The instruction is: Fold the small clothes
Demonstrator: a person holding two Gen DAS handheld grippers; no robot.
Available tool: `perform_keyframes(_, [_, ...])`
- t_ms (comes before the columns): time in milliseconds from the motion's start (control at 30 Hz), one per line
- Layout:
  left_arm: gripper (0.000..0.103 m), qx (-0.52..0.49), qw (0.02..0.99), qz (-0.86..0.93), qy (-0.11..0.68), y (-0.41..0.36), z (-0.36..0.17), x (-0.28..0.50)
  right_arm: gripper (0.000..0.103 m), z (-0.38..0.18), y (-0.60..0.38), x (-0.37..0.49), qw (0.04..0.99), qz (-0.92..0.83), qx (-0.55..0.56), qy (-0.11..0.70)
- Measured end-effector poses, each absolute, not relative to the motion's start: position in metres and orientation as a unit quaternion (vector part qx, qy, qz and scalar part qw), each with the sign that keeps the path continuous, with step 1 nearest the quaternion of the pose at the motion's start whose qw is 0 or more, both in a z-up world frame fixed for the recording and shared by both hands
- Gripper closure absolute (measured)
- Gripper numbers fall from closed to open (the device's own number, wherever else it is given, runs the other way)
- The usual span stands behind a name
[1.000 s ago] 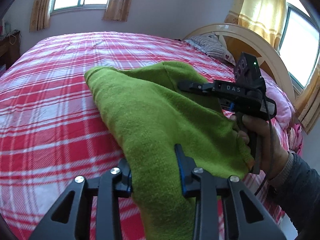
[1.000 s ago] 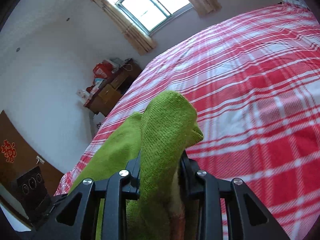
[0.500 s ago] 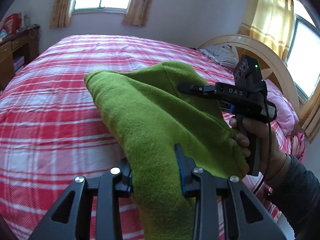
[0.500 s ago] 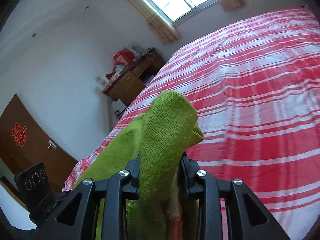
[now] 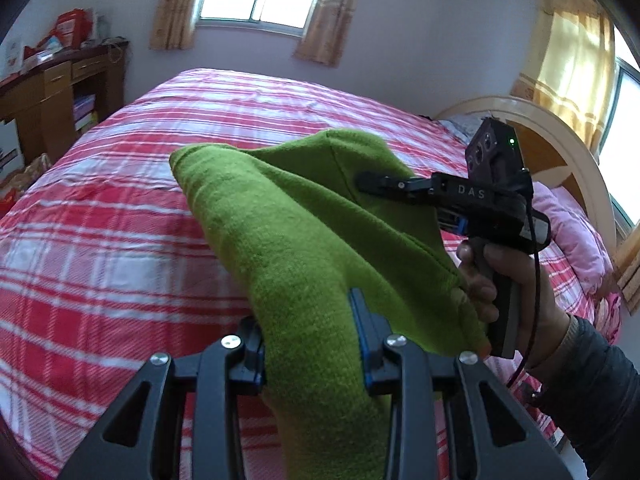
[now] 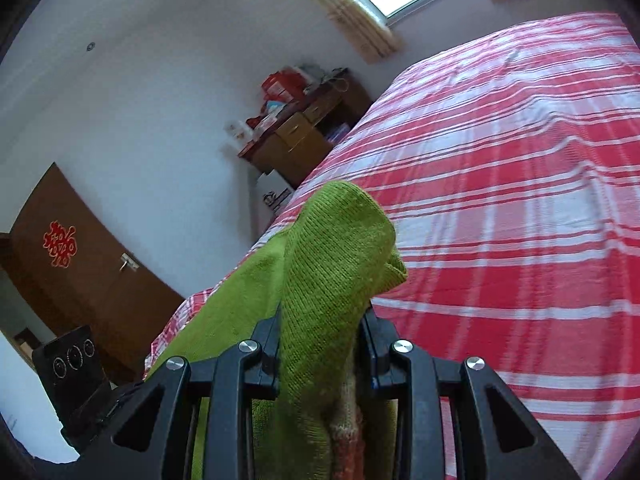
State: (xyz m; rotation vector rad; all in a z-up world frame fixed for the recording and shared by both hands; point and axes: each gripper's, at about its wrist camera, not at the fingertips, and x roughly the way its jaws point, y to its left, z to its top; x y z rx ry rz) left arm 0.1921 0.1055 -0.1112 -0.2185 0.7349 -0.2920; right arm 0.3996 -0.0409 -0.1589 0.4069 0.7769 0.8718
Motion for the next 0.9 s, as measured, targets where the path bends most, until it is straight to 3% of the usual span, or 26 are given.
perform_keyframes(900, [0.069,-0.136,0.928,-0.06,0.342,0.197,-0.124,0.151,0.073,-0.162,0.102,0.398,0.76,0.487,0.137,0.408])
